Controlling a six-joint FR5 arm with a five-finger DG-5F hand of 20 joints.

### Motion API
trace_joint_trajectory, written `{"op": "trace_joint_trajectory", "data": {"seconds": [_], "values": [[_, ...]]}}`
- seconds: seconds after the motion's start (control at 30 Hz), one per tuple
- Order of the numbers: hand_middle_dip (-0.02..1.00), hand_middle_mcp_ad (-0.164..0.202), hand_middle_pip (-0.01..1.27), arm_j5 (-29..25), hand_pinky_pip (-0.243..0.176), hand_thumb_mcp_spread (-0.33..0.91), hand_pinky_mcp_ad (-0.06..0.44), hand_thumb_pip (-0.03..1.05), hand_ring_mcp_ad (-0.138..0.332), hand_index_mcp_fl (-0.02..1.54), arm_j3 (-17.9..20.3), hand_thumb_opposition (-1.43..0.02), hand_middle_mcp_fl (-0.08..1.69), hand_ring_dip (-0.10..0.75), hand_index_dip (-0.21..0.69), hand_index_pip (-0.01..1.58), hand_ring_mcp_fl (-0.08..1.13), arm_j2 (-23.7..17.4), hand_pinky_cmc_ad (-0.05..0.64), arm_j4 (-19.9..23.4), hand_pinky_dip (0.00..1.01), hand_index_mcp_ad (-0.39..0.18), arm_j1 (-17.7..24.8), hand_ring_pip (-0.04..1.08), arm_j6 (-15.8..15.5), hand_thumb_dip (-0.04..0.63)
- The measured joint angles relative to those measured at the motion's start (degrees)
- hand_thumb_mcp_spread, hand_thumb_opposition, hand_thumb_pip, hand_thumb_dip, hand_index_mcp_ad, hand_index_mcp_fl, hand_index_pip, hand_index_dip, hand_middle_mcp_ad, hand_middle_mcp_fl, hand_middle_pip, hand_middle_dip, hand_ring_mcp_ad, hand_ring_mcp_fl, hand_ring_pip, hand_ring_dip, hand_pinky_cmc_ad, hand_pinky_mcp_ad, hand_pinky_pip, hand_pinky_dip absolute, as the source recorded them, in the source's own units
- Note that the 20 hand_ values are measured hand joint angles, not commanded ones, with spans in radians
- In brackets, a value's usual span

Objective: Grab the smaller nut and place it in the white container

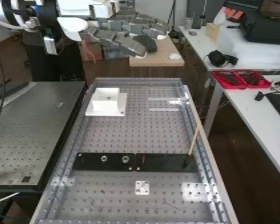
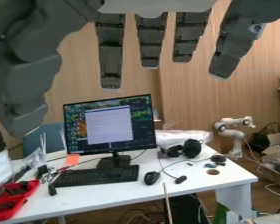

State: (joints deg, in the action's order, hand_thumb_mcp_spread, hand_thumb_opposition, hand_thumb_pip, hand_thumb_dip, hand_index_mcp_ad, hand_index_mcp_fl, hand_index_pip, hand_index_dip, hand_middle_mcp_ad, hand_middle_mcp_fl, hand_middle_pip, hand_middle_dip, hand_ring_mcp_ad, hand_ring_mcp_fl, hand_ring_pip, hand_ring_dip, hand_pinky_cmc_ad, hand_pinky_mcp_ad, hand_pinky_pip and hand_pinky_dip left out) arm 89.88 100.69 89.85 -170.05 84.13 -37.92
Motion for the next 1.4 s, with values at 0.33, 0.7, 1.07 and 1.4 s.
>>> {"op": "trace_joint_trajectory", "data": {"seconds": [0.33,0.7,1.07,1.4], "values": [[0.22,0.07,0.14,0.5,-0.075,0.14,0.314,0.68,0.14,0.11,0.1,-0.68,0.02,0.124,0.082,0.44,0.0,-0.7,0.386,-1.1,0.29,-0.134,0.2,0.09,0.1,0.033],[0.22,0.07,0.14,2.2,-0.075,0.14,0.314,0.68,0.14,0.12,-0.6,-0.68,0.02,0.124,0.145,0.15,0.0,-0.1,0.386,-2.8,0.29,-0.134,-1.2,0.09,-0.3,0.033],[0.22,0.07,0.14,5.9,-0.075,0.14,0.311,0.68,0.14,0.12,-1.4,-0.68,0.02,0.124,0.169,0.12,0.0,0.7,0.386,-4.2,0.29,-0.134,-2.7,0.09,-0.7,0.033],[0.22,0.07,0.14,7.7,-0.075,0.14,0.314,0.68,0.14,0.11,-1.3,-0.68,0.02,0.124,0.169,0.1,0.0,0.8,0.386,-4.1,0.29,-0.134,-3.5,0.09,-0.8,0.033]]}}
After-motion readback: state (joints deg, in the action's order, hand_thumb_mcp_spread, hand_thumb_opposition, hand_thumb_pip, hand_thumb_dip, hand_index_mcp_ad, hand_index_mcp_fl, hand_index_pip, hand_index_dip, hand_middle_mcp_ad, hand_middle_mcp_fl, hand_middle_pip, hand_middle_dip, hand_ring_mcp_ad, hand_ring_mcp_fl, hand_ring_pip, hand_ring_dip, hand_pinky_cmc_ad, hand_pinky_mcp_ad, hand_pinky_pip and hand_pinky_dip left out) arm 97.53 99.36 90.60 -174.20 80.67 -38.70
